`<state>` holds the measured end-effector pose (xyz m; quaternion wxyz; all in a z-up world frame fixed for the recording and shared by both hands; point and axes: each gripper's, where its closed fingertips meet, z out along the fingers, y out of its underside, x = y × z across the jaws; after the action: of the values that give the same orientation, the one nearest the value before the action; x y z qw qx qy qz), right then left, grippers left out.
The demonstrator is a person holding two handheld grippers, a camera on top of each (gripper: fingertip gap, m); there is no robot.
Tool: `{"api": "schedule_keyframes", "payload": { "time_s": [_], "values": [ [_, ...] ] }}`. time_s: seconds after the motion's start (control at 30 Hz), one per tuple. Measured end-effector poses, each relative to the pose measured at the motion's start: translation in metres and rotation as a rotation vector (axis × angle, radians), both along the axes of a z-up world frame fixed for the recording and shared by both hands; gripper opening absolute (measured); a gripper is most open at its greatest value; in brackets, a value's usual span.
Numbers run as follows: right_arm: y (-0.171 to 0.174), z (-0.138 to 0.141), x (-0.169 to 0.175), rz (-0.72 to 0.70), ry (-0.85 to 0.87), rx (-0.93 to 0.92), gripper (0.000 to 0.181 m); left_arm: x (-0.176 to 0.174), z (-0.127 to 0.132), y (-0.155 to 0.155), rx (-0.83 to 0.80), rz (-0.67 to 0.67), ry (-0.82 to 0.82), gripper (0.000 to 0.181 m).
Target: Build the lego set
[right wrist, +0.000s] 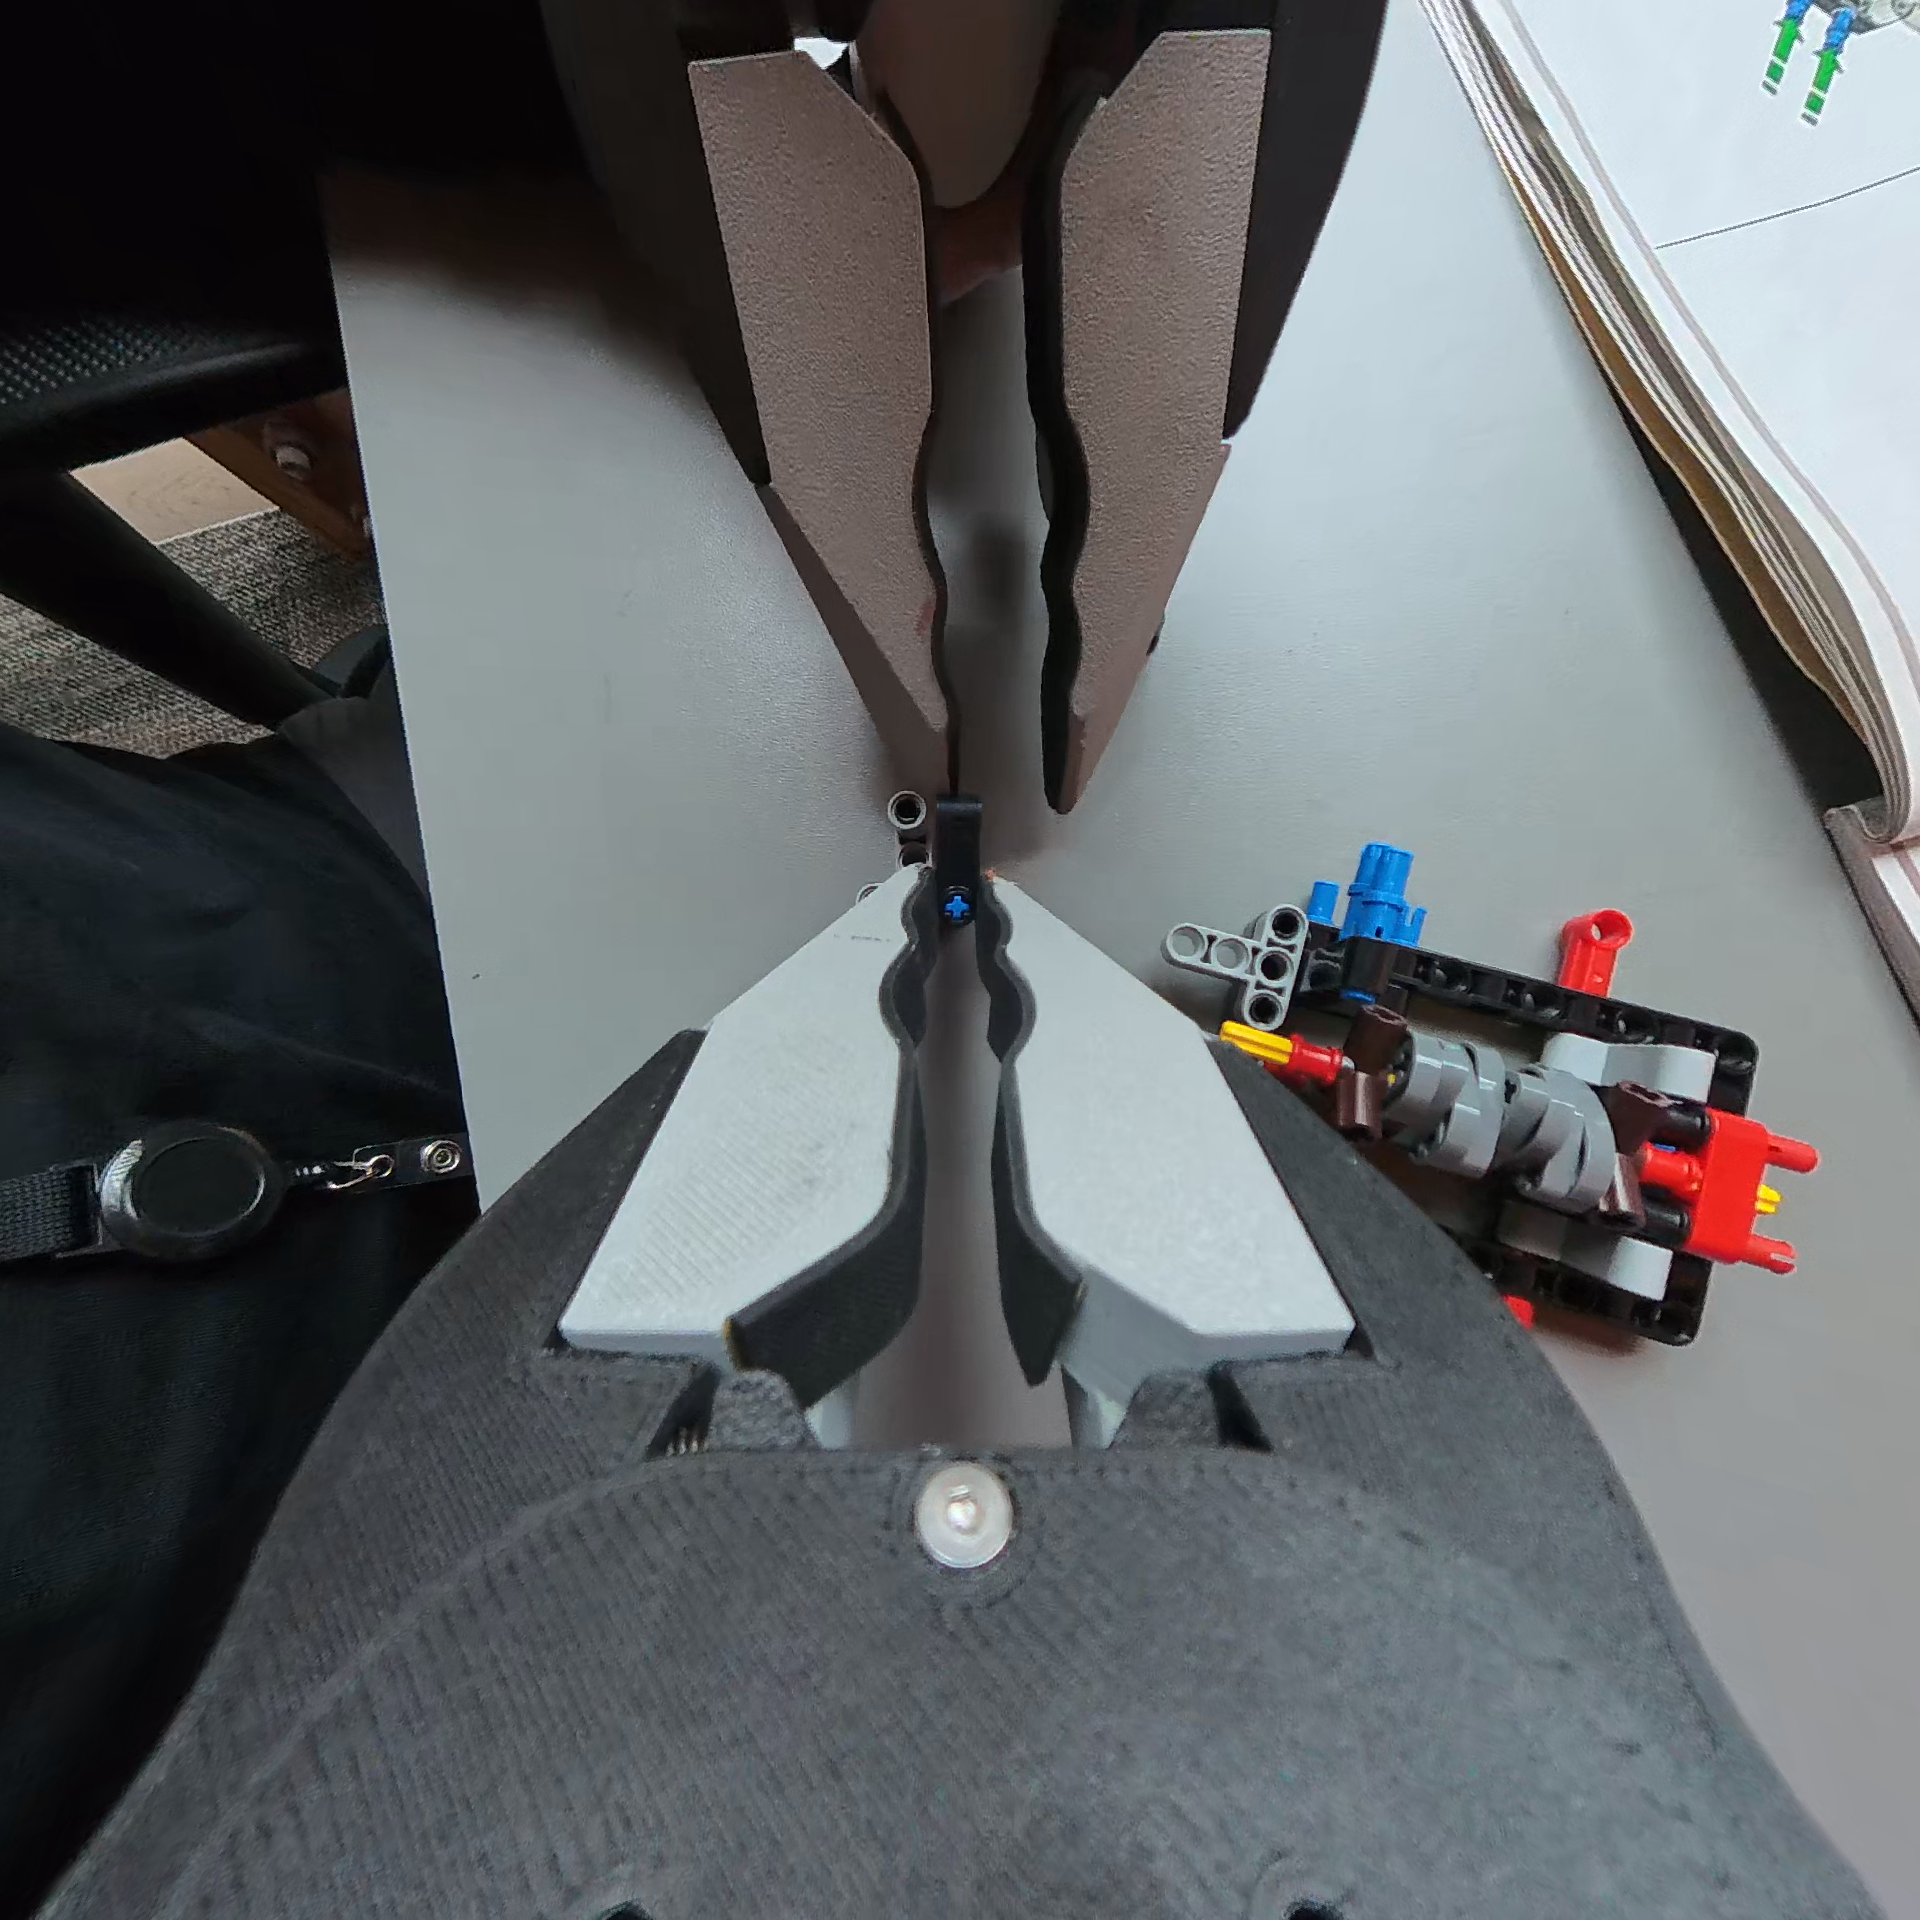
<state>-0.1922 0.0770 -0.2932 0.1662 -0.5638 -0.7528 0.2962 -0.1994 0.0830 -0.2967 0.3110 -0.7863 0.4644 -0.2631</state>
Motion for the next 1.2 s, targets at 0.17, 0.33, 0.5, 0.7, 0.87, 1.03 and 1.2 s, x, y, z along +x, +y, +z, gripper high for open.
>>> {"api": "schedule_keyframes", "payload": {
  "time_s": [0.17,0.33,0.5,0.7,0.87,1.03,1.2],
  "values": [
    [0.000,0.000,0.000,-0.001,0.005,0.002,0.004,-0.003,0.002,-0.002,-0.005,0.007,-0.030,0.017],
    [0.000,0.000,0.000,-0.002,0.010,-0.005,0.004,-0.006,0.012,-0.001,0.034,0.028,-0.086,0.015],
    [0.000,0.000,0.000,0.002,0.013,0.001,0.004,-0.008,0.017,0.000,0.032,0.038,-0.130,0.014],
    [0.000,0.000,0.000,0.004,0.024,0.005,0.004,-0.010,0.015,-0.002,0.028,0.034,-0.113,0.014],
    [0.000,0.000,0.000,0.009,0.007,0.004,0.004,-0.009,0.012,-0.004,0.030,0.020,-0.091,0.014],
    [0.000,0.000,0.000,0.015,-0.021,0.026,0.004,-0.004,0.010,-0.006,0.035,0.002,-0.079,0.014],
    [-0.001,0.000,0.000,0.022,-0.037,0.055,0.004,0.003,0.011,-0.007,0.046,-0.018,-0.079,0.014]
  ]
}}
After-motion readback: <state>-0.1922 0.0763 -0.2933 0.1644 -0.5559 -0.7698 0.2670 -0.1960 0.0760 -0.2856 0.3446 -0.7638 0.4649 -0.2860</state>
